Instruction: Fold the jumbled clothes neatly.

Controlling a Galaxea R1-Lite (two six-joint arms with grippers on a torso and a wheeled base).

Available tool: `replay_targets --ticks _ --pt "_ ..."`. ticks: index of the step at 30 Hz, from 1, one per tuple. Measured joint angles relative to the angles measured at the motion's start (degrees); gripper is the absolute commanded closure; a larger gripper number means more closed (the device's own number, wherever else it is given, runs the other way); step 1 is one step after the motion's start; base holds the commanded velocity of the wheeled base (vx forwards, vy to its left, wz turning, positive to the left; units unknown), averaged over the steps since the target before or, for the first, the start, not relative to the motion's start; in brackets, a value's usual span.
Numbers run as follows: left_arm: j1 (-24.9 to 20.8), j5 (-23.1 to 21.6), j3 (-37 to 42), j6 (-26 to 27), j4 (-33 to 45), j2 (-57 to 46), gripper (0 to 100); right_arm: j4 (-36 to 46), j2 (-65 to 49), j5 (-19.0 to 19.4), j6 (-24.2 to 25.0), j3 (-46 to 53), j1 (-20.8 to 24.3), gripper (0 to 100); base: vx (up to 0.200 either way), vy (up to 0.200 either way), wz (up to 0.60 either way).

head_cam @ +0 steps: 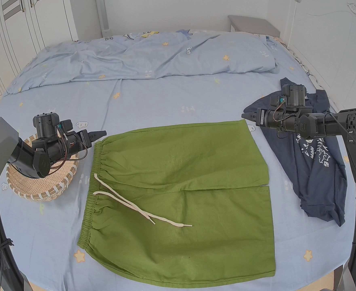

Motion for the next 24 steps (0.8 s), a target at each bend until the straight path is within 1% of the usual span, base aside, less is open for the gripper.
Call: replay_targets --ticks 4,6,15,20,24 --pt "-0.96 3.1 0.46 -0.06 -1.54 0.0 0 0.05 -0.02 0.13 0.17 0.3 -0.01 0 0.0 0.0 0.0" --pt "-1.93 3.73 0.99 -0.06 -1.63 -0.22 0 0.09 -0.35 0.22 0.28 0.9 -0.01 0 0.0 0.0 0.0" --pt "-4.95 4.08 5.0 -1.73 -2.22 -6.28 0 -0.35 -6.8 0.67 0.55 6.73 -0.09 0 0.0 0.0 0.0" --pt "-5.45 3.91 7.41 -3.47 -1.63 -10.42 0 -0.35 -12.42 0.73 1.12 13.36 -0.1 0 0.0 0.0 0.0" --pt "-5.72 3.34 10.81 -5.86 -0.41 -13.78 0 -0.44 -18.74 1.12 2.82 23.41 -0.2 0 0.0 0.0 0.0"
